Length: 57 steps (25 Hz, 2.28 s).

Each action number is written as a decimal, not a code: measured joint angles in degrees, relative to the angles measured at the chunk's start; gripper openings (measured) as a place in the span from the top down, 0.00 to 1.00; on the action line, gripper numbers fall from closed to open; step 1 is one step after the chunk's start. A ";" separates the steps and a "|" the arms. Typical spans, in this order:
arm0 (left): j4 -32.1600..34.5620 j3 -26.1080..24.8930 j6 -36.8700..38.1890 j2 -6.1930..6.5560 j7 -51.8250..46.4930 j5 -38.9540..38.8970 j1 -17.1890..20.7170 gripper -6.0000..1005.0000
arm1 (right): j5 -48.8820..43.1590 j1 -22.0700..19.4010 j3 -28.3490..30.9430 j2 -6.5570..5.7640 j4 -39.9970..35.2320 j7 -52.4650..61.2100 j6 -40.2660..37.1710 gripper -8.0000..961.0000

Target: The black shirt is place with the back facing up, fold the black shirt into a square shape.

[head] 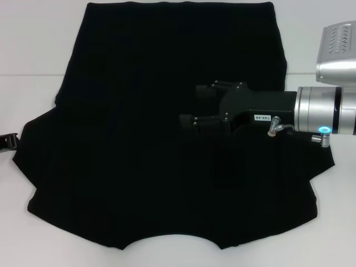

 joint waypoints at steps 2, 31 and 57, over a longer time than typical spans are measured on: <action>0.34 -0.36 -0.05 0.03 0.00 0.01 0.01 0.99 | 0.00 0.07 0.01 0.01 0.00 0.00 0.00 0.04; 2.83 -2.75 -1.40 0.59 -0.47 1.31 0.52 0.99 | 1.39 0.52 0.07 0.00 -0.08 0.53 0.43 0.04; 5.70 -3.36 -1.25 0.15 -0.57 1.52 2.23 0.98 | 2.60 0.58 -0.40 0.18 0.60 0.21 1.27 0.04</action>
